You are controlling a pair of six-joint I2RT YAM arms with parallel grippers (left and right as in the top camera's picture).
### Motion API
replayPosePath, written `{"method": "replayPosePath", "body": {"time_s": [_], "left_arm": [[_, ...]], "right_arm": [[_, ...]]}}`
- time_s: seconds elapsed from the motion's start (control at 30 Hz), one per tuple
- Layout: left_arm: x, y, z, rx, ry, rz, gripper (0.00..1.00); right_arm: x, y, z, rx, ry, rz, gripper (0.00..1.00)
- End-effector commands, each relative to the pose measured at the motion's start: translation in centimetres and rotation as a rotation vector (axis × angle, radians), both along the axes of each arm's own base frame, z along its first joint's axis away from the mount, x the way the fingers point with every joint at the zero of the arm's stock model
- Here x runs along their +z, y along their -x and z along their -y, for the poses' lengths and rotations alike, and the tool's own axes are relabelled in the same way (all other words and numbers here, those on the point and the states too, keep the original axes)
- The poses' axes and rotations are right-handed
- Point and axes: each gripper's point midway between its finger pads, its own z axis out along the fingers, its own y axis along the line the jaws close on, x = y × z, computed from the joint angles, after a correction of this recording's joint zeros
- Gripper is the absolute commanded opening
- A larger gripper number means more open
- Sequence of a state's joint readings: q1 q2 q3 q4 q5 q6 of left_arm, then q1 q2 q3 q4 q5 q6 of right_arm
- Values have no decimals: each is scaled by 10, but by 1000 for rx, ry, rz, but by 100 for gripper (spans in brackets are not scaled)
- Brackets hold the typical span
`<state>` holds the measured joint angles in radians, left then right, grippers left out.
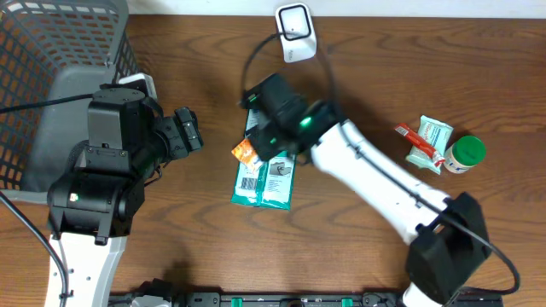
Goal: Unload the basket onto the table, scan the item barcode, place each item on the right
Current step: 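Carry the orange juice box right with the right gripper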
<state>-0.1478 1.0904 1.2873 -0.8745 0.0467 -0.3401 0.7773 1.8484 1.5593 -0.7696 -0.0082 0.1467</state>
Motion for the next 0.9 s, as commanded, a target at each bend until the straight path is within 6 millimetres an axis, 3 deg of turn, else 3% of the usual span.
{"method": "replayPosePath", "body": {"time_s": [0.0,0.1,0.2,0.4,0.63,0.7,0.87], "left_arm": [[4,-1,1,-6,3,11,90],[4,-1,1,-6,3,11,90],[4,-1,1,-6,3,11,90],[4,-1,1,-6,3,11,90],[4,-1,1,-6,3,11,90],[4,-1,1,-6,3,11,90],[4,-1,1,-6,3,11,90]], "right_arm": [[-16,-3,-1,-33,185,148,57],[-35,6,-17,27,248,181,58],[-64,9,-27,77,337,215,52],[-101,-4,-16,84,553,327,50],[-127,-2,-16,105,586,297,49],[-133,3,-19,122,570,269,46],[-141,10,-23,145,538,222,24]]}}
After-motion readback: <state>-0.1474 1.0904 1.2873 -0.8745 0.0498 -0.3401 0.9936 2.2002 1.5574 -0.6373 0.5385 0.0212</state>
